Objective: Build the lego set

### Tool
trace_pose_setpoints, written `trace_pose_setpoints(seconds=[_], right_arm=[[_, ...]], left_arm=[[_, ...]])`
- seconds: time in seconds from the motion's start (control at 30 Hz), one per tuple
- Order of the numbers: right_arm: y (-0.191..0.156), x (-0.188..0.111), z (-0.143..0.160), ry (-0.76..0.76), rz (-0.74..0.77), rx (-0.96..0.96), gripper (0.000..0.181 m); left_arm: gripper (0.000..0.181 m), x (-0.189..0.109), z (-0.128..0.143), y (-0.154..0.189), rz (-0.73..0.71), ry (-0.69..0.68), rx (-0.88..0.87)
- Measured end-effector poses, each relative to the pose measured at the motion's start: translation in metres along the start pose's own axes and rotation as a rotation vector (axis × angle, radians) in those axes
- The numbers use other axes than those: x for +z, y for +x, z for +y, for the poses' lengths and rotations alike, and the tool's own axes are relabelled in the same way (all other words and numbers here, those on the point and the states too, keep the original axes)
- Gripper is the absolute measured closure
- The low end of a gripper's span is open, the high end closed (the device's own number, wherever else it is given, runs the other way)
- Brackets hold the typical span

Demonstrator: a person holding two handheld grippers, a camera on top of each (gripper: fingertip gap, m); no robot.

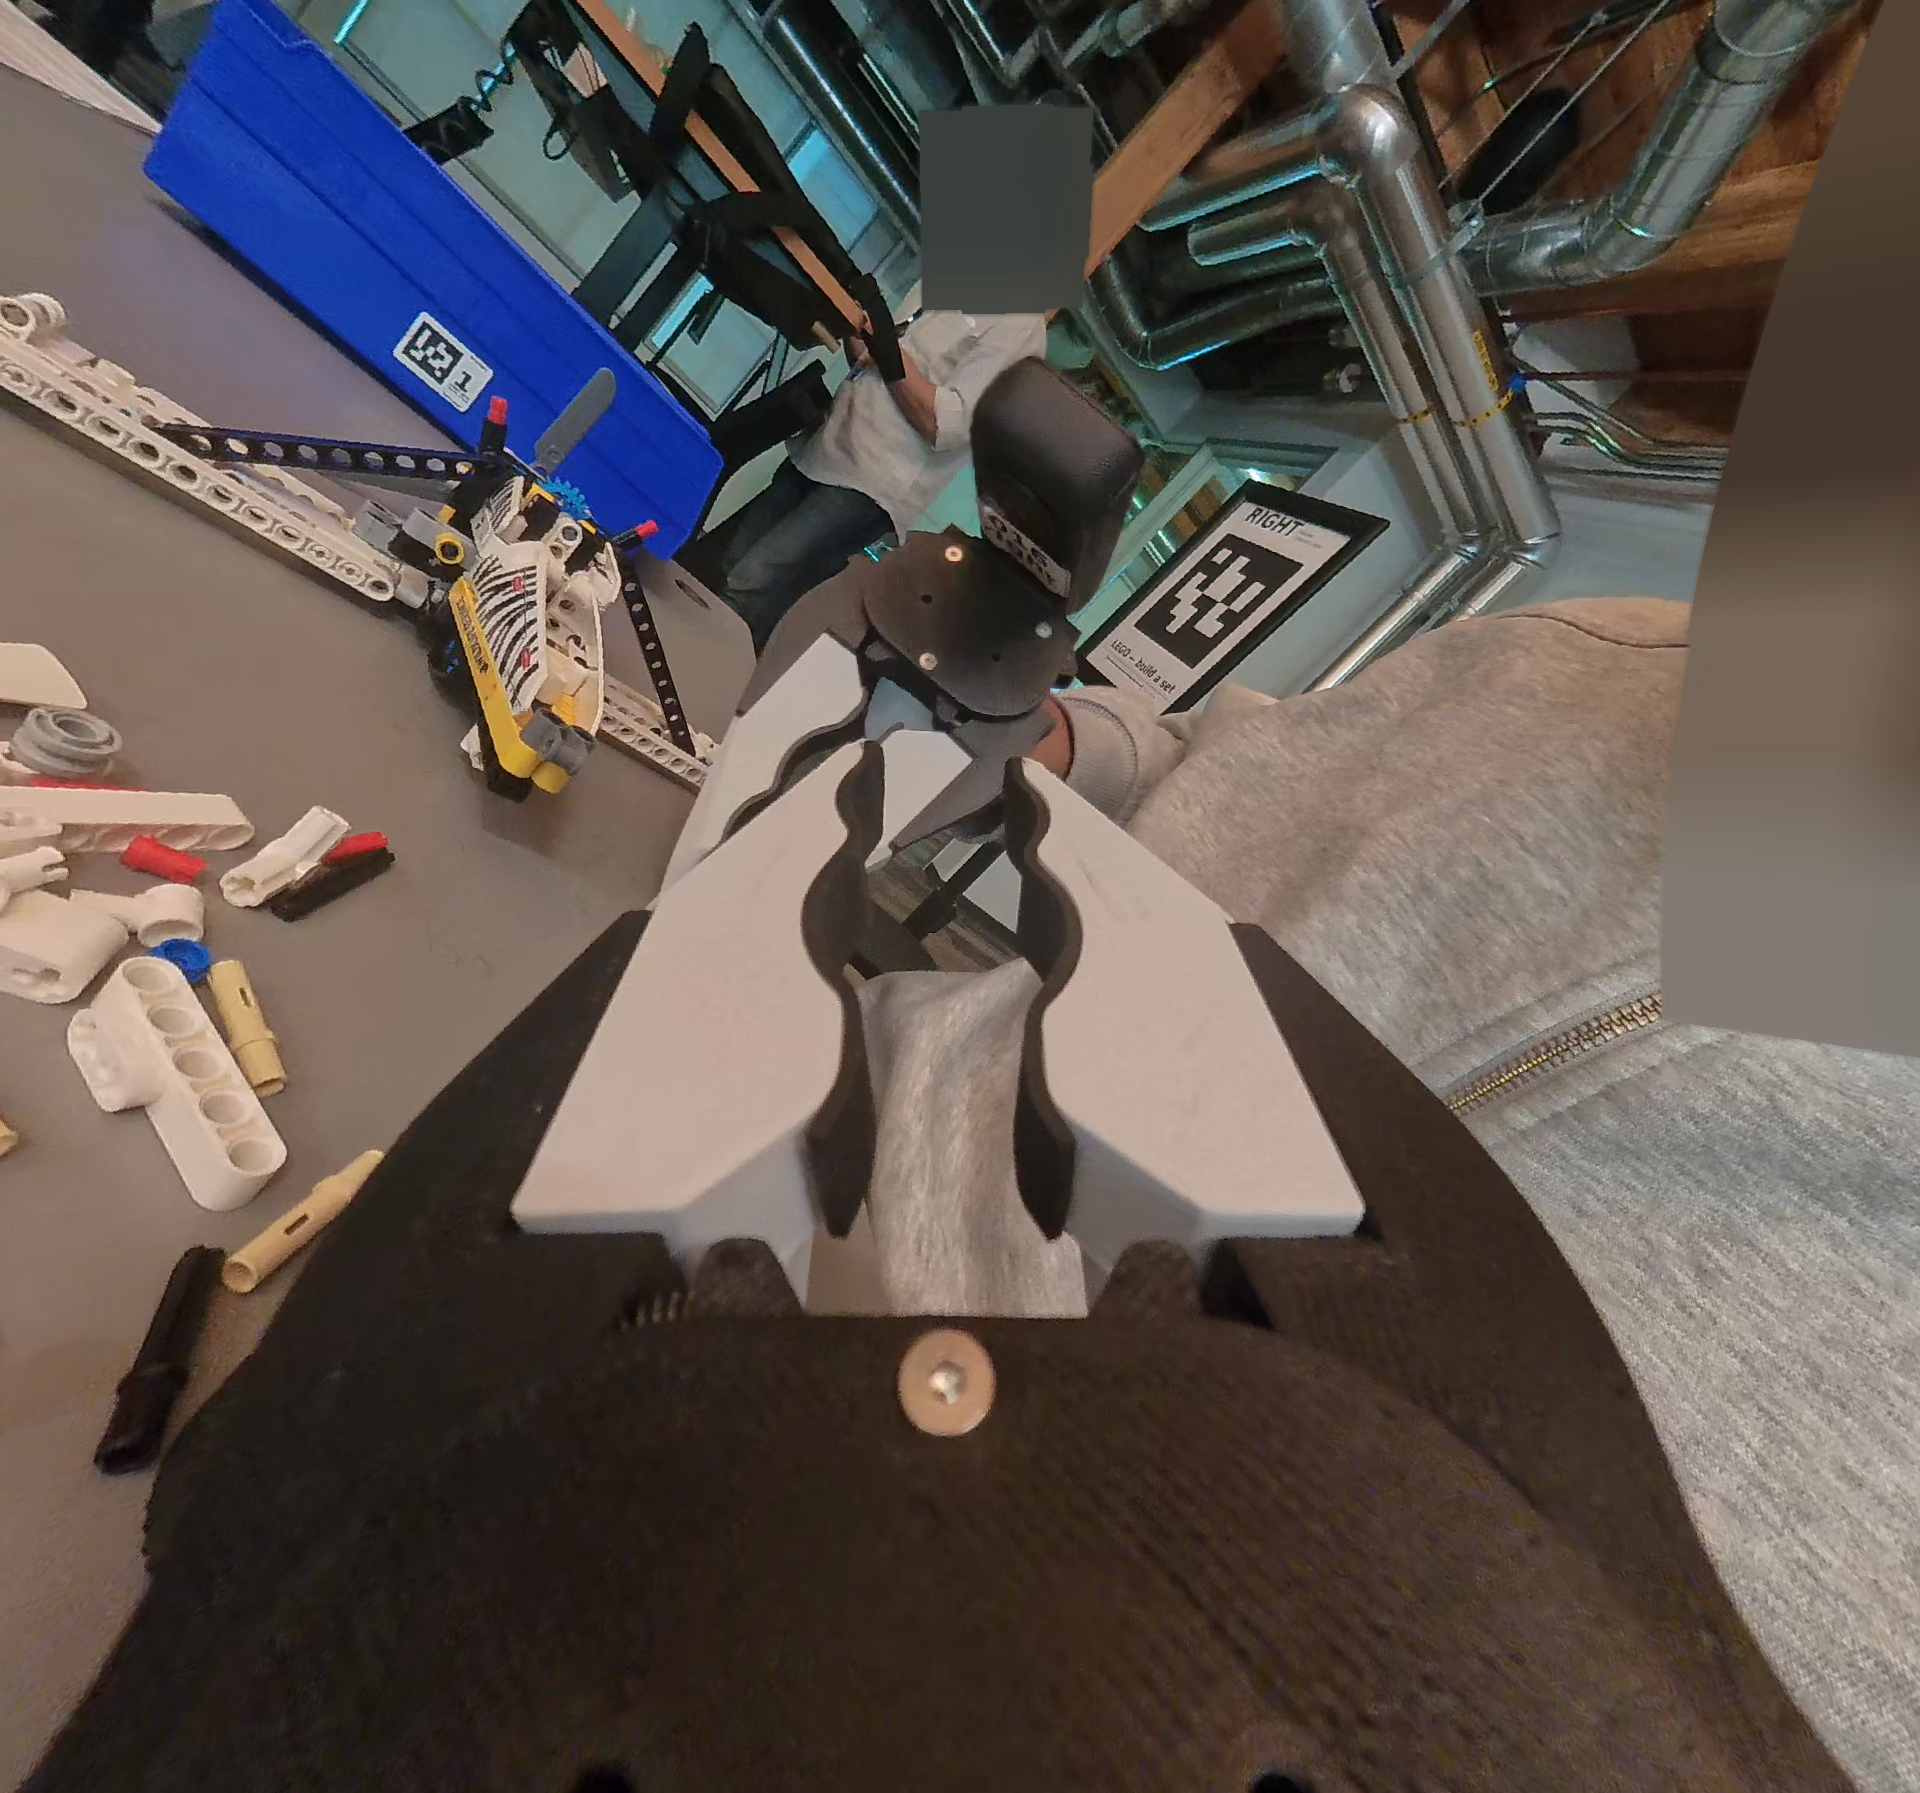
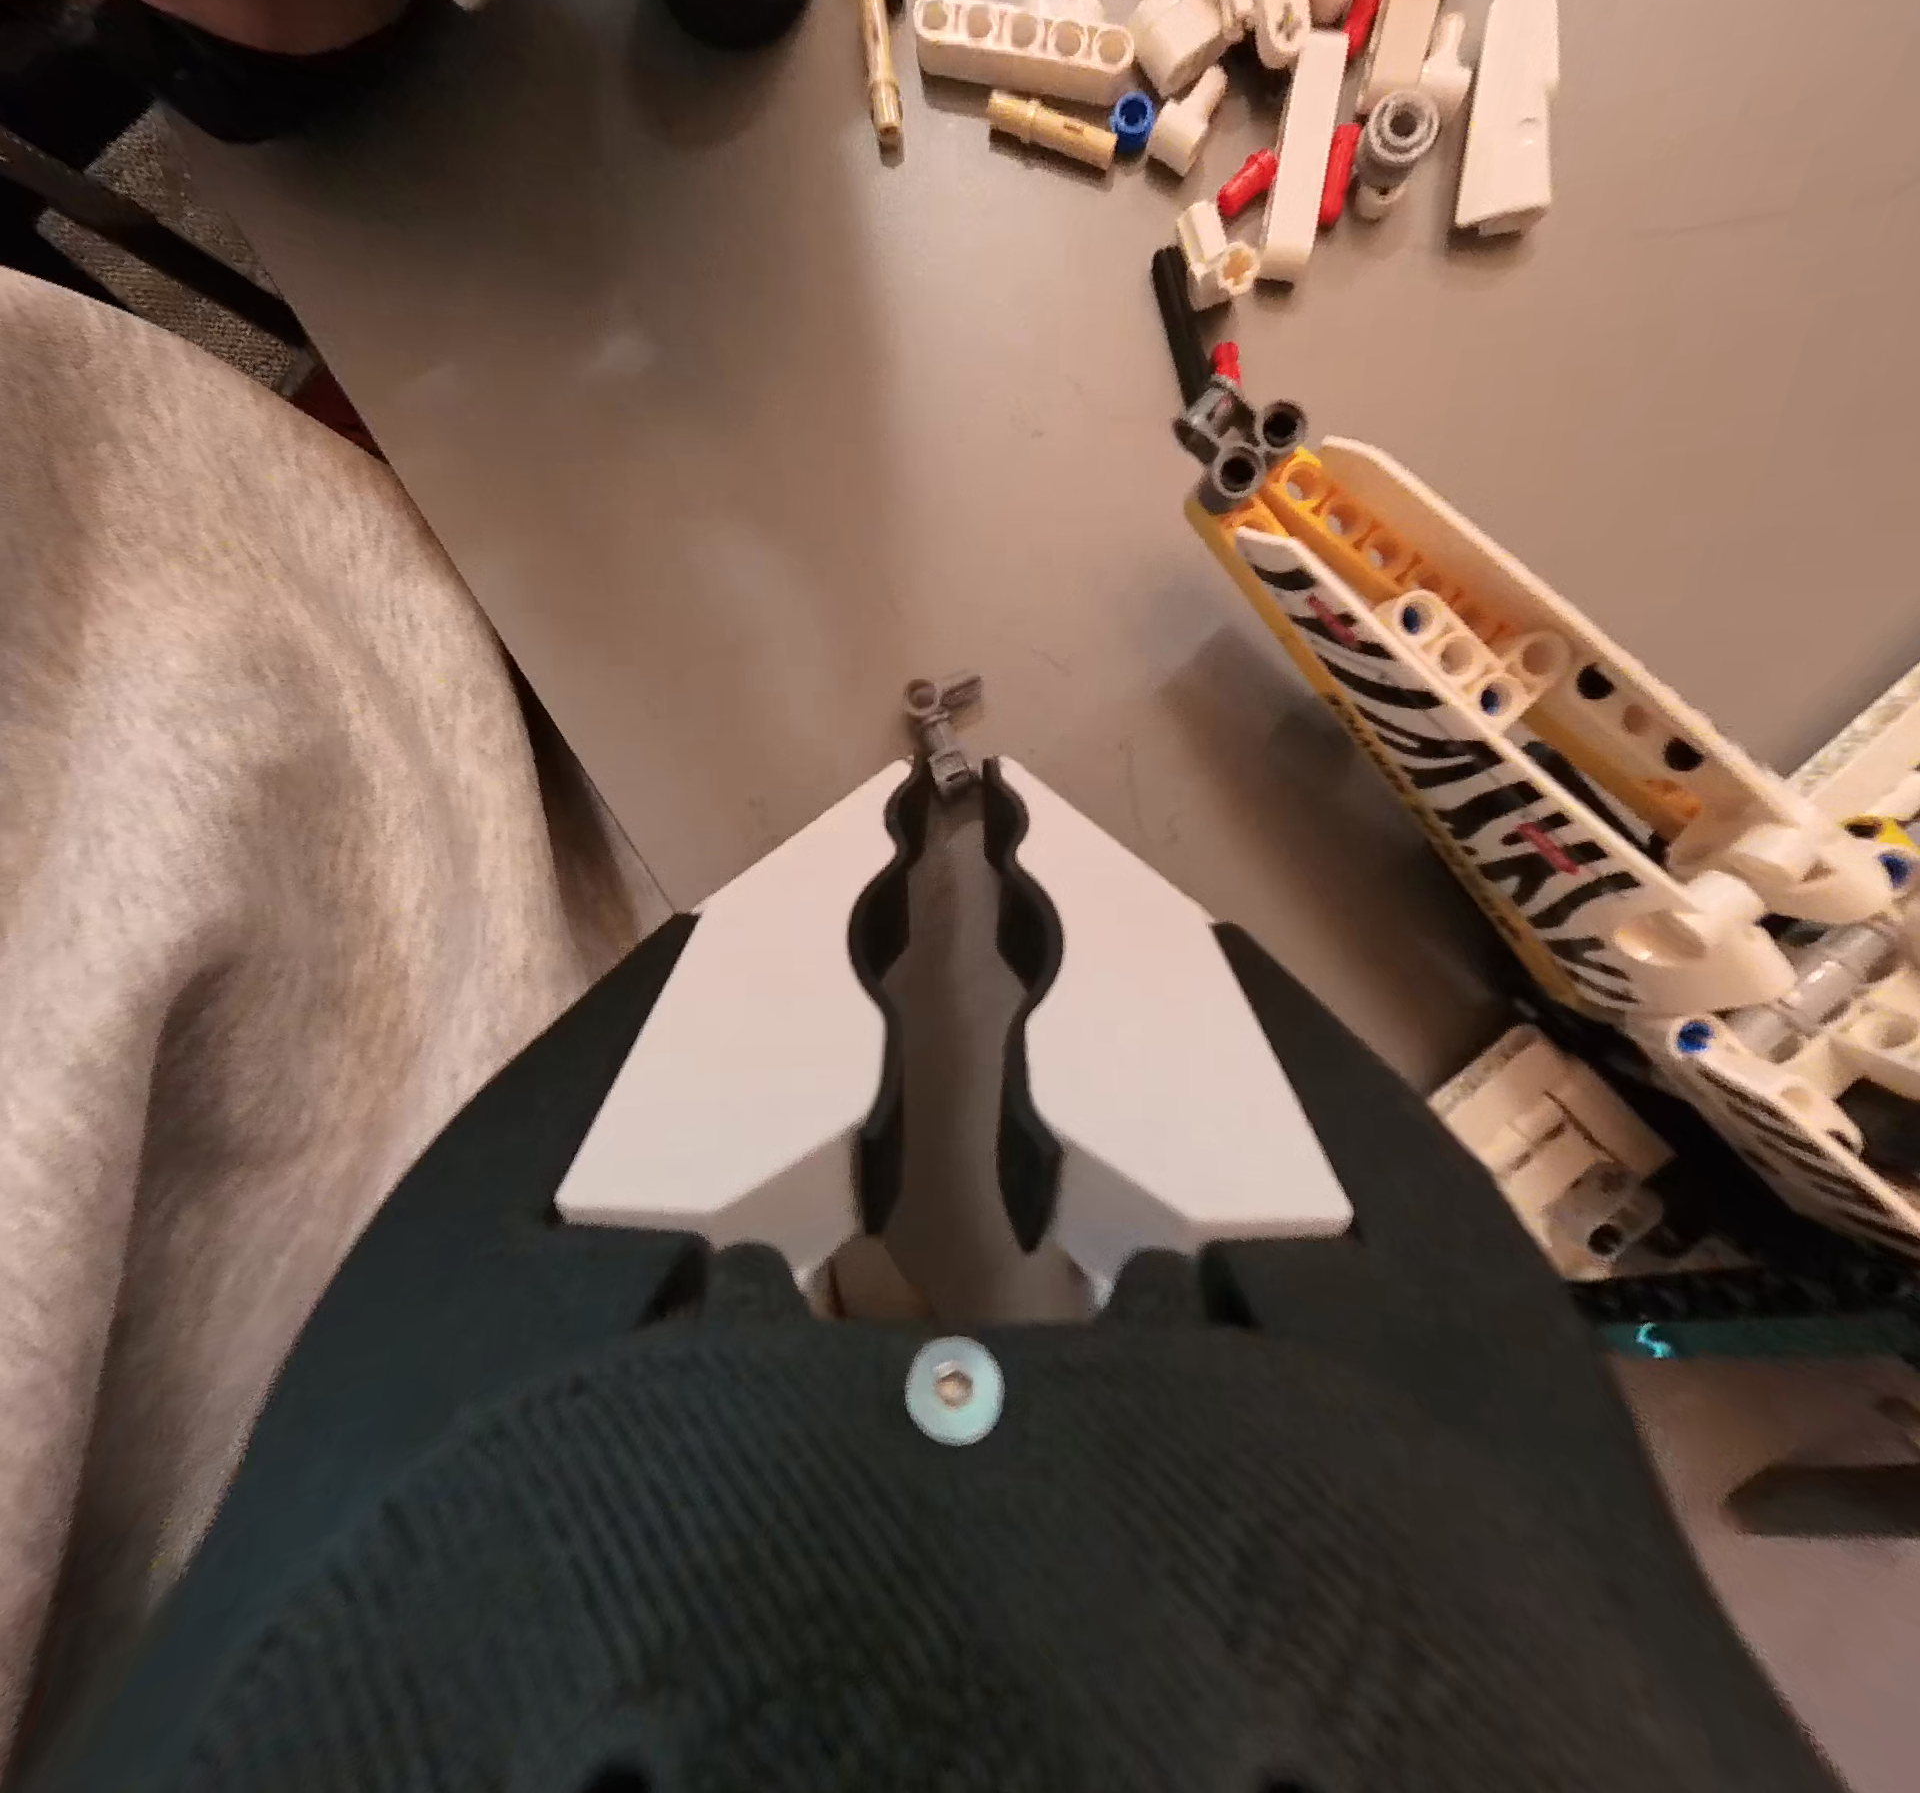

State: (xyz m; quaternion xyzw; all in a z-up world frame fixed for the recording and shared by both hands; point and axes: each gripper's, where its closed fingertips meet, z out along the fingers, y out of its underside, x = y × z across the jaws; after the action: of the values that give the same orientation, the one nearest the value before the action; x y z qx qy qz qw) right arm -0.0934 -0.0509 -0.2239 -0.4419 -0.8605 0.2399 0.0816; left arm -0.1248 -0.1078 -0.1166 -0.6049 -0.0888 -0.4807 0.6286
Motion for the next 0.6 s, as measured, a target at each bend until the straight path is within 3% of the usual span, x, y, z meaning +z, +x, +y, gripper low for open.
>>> trace_pose_setpoints(seconds=[0.17,0.27,0.4,0.6], right_arm=[[-0.002,-0.014,-0.02,0.094,0.001,-0.007,0.174],[-0.013,-0.026,-0.037,0.174,-0.09,0.04,0.174],[-0.027,-0.036,-0.051,0.223,-0.221,0.111,0.174],[-0.034,-0.039,-0.058,0.199,-0.227,0.059,0.174]], left_arm=[[0.159,0.001,0.001,-0.001,-0.013,-0.008,0.01],[0.145,0.003,0.001,-0.004,-0.067,-0.011,0.059],[0.141,0.005,-0.003,0.0,-0.145,0.001,0.251],[0.14,0.02,0.021,0.009,-0.179,-0.148,0.459]])
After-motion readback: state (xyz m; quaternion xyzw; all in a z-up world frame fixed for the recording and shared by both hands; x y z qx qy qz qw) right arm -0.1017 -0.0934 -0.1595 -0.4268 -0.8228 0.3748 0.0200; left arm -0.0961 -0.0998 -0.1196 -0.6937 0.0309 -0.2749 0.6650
